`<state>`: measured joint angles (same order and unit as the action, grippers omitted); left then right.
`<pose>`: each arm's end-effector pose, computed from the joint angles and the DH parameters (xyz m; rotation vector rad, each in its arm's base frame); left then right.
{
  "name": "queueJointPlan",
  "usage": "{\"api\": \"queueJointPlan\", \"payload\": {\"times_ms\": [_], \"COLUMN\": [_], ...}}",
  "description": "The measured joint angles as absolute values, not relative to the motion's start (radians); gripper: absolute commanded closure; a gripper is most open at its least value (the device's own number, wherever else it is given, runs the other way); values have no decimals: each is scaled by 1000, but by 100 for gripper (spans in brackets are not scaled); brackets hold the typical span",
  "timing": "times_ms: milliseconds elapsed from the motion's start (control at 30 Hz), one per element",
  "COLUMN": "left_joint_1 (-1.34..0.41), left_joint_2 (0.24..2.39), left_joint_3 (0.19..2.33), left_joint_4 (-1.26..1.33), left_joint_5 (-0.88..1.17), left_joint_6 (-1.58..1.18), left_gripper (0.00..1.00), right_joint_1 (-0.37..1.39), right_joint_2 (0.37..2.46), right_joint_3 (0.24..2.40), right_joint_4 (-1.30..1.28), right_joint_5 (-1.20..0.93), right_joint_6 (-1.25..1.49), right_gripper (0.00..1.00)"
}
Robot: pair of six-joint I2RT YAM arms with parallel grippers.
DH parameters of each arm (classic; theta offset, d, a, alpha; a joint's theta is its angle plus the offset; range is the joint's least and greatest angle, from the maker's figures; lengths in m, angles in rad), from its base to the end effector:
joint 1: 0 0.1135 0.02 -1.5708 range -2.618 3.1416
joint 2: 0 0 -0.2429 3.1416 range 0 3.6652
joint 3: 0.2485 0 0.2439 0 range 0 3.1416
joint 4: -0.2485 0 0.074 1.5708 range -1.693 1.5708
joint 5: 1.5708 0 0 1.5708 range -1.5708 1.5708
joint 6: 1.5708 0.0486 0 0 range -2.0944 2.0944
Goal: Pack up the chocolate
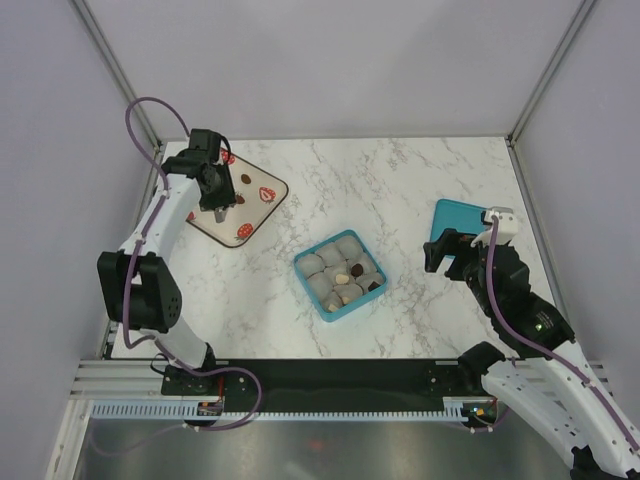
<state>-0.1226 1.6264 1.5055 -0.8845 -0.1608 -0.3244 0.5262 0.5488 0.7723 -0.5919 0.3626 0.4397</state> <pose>0.3392 -0.0340 0.2841 -0.3169 2.5369 0.0362 0.1310 0.0561 0.3081 0.1574 1.9191 0.2984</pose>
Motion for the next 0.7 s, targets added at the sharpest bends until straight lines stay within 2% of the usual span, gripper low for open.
{"api": "queueJointPlan", "payload": {"times_ms": [267, 700], "left_joint_1": [-104, -83], "left_joint_2": [1770, 1798], "left_joint_3": [1505, 1505], "left_joint_4": [-835, -814], "left_joint_5": [-147, -171], "left_joint_6": [-342, -348], "left_gripper": [52, 52], "right_joint_1": [526, 526], "right_joint_2": [550, 572], "right_joint_3": [772, 772], "right_joint_4": [-591, -586], "right_joint_5": [363, 368], "right_joint_6": [433, 422], "right_gripper": [3, 3]}}
